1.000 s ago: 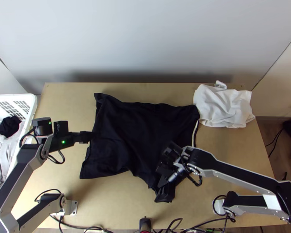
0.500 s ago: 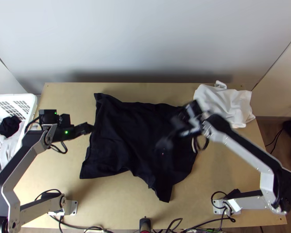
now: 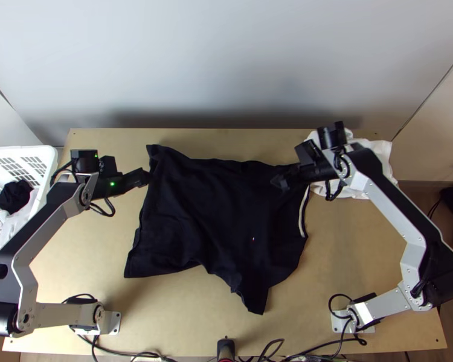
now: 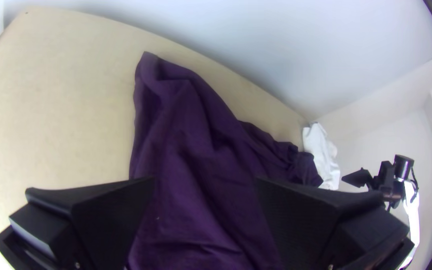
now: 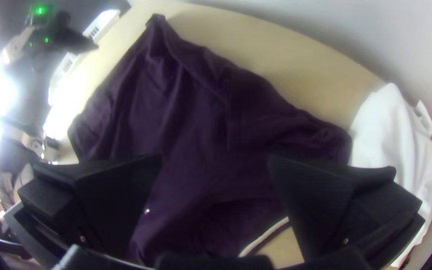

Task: Fold the t-shirt

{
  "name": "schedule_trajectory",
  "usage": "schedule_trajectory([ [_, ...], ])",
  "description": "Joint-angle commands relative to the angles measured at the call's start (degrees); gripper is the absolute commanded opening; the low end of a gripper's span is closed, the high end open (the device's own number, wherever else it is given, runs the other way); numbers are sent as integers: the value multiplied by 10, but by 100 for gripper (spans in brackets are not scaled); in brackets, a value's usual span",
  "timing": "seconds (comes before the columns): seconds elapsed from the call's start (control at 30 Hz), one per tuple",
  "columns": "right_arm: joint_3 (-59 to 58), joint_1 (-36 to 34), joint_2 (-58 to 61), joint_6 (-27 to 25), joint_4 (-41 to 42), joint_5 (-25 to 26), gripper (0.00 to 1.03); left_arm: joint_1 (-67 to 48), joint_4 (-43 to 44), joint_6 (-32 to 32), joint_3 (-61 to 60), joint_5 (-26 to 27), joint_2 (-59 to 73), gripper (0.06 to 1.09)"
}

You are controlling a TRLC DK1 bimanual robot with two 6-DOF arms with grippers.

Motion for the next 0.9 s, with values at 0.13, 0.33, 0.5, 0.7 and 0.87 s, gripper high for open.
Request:
schedule_trajectory([
  [0.13,-111,98,33,-203,34,203,98,4,3,3,10,-5,20,103],
  [0.33,-125,122,78,-215,126,253,98,10,-1,0,1,-4,9,103],
  [0.5,-115,150,84,-214,174,283,98,28,-4,3,-11,-4,-4,103],
  [0.7,-84,167,90,-205,178,299,98,39,-6,5,-20,-4,-11,103],
  [0.87,-40,165,125,-193,201,325,98,39,-6,5,-21,-4,-9,103],
])
